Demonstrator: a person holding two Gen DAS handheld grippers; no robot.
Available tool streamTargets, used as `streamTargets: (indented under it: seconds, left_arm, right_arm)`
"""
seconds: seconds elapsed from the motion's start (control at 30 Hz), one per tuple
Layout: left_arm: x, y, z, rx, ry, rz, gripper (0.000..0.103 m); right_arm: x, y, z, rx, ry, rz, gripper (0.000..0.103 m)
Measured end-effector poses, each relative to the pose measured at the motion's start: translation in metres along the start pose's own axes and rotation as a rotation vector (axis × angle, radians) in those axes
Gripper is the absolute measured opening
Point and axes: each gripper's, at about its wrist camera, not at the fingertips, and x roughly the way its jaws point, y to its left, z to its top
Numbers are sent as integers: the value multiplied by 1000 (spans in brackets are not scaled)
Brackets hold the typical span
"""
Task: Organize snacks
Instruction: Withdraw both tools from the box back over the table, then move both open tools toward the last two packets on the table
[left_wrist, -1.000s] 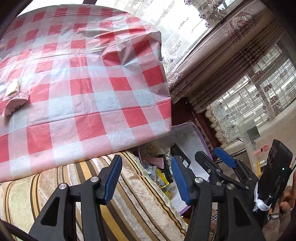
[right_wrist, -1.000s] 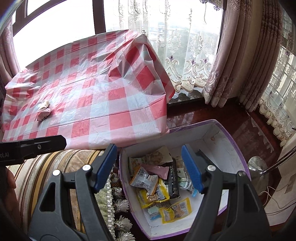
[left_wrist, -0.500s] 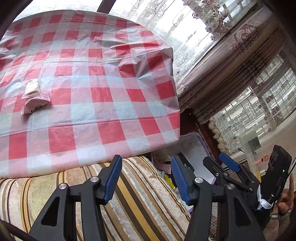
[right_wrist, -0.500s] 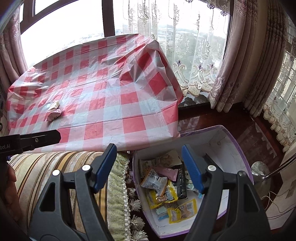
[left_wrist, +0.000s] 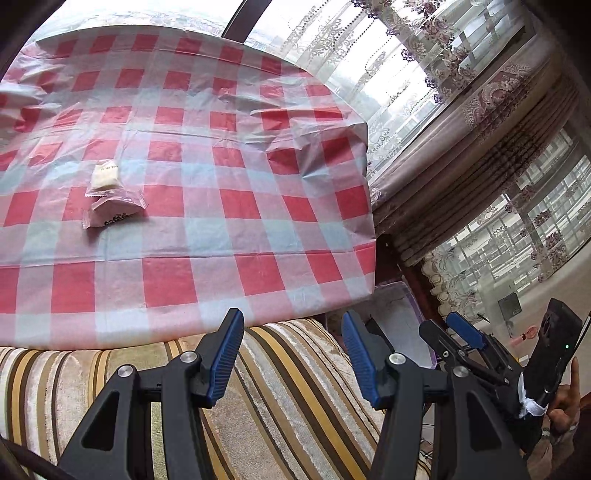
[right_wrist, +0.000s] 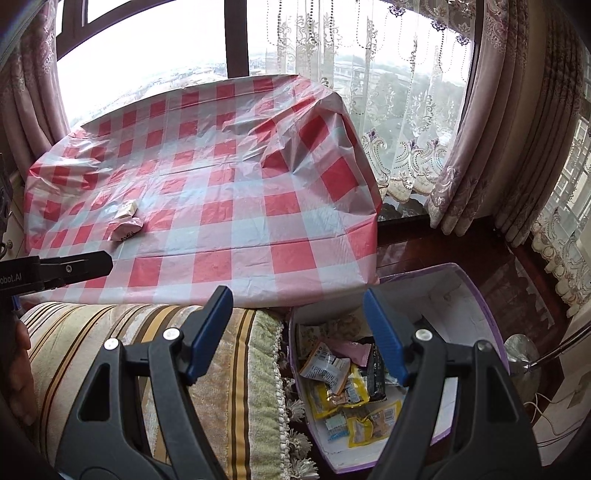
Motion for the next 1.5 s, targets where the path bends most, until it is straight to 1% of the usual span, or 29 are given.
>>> streamTargets:
  seconds: [0.33, 0.5, 0.77, 1.07, 1.5]
  left_arm:
    - [-20, 24, 2, -36, -55, 15, 56]
    - [-30, 38, 4, -56, -81, 25, 56]
    - [-47, 56, 5, -77, -122, 45, 57]
    - [-61, 80, 4, -112, -145, 79, 57]
    - [-71, 115, 11, -154, -163, 111, 57]
  right_arm:
    - [-4, 20, 4, -16, -9, 26, 76]
    - [-5, 31, 6, -39, -9, 31, 79]
    - [-9, 49, 7, -75, -13, 39, 79]
    - [-8, 61, 9, -93, -17, 53, 80]
    - [2, 77, 8, -121, 7, 50, 80]
